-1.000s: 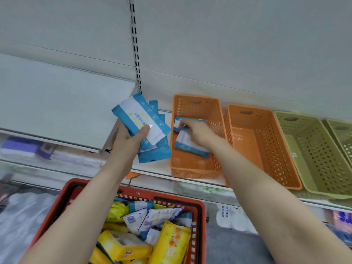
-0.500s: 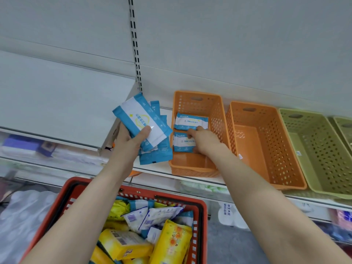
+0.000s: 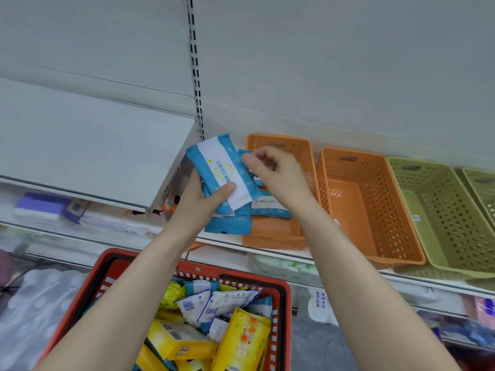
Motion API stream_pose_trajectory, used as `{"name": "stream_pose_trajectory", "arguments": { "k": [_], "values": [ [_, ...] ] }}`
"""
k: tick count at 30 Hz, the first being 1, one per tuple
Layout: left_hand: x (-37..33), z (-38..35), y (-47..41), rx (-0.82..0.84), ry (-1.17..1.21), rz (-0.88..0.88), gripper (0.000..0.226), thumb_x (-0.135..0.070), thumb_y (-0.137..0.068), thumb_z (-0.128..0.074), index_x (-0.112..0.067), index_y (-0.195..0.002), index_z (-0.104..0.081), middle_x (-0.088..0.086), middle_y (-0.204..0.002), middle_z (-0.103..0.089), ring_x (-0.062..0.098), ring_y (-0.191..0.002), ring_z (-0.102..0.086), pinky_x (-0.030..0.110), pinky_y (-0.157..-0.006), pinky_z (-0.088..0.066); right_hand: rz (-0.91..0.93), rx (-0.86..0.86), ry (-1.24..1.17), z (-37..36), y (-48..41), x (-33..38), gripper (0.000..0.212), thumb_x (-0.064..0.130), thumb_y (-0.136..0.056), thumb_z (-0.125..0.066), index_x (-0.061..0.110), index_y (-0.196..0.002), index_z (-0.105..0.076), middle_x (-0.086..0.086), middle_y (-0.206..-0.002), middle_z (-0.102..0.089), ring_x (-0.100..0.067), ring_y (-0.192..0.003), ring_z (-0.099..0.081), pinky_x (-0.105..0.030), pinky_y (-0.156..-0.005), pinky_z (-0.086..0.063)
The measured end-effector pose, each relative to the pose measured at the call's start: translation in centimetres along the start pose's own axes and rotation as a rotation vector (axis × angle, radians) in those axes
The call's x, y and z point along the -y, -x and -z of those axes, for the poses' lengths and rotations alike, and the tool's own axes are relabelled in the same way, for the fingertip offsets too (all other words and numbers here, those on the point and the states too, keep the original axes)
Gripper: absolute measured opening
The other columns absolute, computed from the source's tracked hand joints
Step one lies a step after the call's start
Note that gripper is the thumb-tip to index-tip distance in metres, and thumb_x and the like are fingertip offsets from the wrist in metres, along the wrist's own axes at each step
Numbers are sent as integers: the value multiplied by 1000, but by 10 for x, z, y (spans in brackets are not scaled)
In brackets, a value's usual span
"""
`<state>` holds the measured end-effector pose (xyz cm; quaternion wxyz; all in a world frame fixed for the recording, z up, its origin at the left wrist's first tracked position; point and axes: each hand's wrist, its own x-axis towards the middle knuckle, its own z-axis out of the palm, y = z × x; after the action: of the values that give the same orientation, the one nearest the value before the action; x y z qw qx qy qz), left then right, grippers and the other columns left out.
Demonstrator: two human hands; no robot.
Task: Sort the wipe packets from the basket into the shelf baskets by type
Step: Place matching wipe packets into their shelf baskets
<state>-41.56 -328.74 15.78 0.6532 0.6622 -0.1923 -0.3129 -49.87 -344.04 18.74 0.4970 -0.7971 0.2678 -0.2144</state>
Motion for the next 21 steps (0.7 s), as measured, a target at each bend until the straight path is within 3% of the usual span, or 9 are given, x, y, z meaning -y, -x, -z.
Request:
{"name": "stream_pose_trajectory", "arguments": {
  "k": [3, 7, 10, 12, 14, 15, 17, 18, 21],
  "values": [
    [-2, -6, 5, 50, -66, -43, 53, -18, -88, -71, -22, -135, -46, -7, -122, -65, 4, -108, -65, 25, -88, -56, -79, 43, 59, -5, 8, 3, 26, 39, -78, -80, 18, -91, -70, 2, -84, -67, -3, -67, -53, -18, -64, -46],
    [-2, -7, 13, 123, -97, -34, 55, -17, -89, -70, -25, -136, -43, -12, -122, -63, -5, -100, -65, 15, -75, -55, -192, 84, 0, -2, 17, -3, 37, 37, -75, -82, 15, -101, -69, 3, -91, -67, -6, -75, -58, -23, -68, -51],
    [1, -8, 15, 131, -120, -27, 56, -16, -87, -73, -28, -133, -43, -12, -120, -63, -3, -100, -66, 18, -76, -56, -210, 125, -57, 2, 24, -3, 19, 27, -79, -80, 17, -91, -69, 3, -89, -72, -10, -77, -65, -34, -74, -57],
    [2, -8, 15, 72, -88, -20, 46, -17, -89, -71, -35, -123, -46, -14, -113, -64, -6, -93, -67, 18, -74, -57, -249, 51, -270, 6, 24, -1, 13, 14, -86, -74, 19, -93, -65, 1, -92, -72, -14, -82, -68, -39, -79, -58],
    [3, -5, 12, 0, -23, 4, 36, -19, -93, -66, -37, -118, -48, -12, -113, -66, 0, -97, -67, 28, -84, -58, -282, -132, -456, 17, 19, -6, 26, 5, -88, -68, 15, -110, -57, -6, -104, -70, -19, -89, -69, -41, -82, -58],
    [3, -3, 11, -29, -3, 15, 36, -19, -94, -65, -33, -123, -49, -9, -116, -67, 6, -102, -67, 35, -90, -56, -265, -221, -412, 25, 15, -13, 41, 2, -87, -68, 16, -122, -50, -8, -113, -67, -20, -93, -68, -41, -82, -58],
    [3, 3, 8, -75, 5, 27, 45, -21, -94, -65, -23, -135, -47, -4, -121, -67, 14, -109, -67, 44, -96, -54, -208, -264, -93, 41, 11, -28, 72, 1, -81, -64, 32, -139, -34, -5, -129, -60, -19, -102, -66, -36, -81, -57],
    [3, 7, 6, -90, 1, 29, 48, -22, -94, -66, -22, -137, -46, -3, -122, -67, 16, -110, -67, 46, -96, -54, -203, -219, 99, 47, 11, -33, 73, 1, -80, -60, 38, -139, -36, -2, -132, -59, -17, -101, -66, -30, -79, -55],
    [5, 13, 5, -111, -8, 13, 48, -21, -93, -66, -22, -138, -47, -1, -125, -67, 17, -111, -67, 49, -96, -54, -363, -82, 359, 46, 14, -44, 39, 1, -87, -52, 28, -112, -64, -2, -129, -60, -15, -76, -60, -23, -59, -45]
  ]
}}
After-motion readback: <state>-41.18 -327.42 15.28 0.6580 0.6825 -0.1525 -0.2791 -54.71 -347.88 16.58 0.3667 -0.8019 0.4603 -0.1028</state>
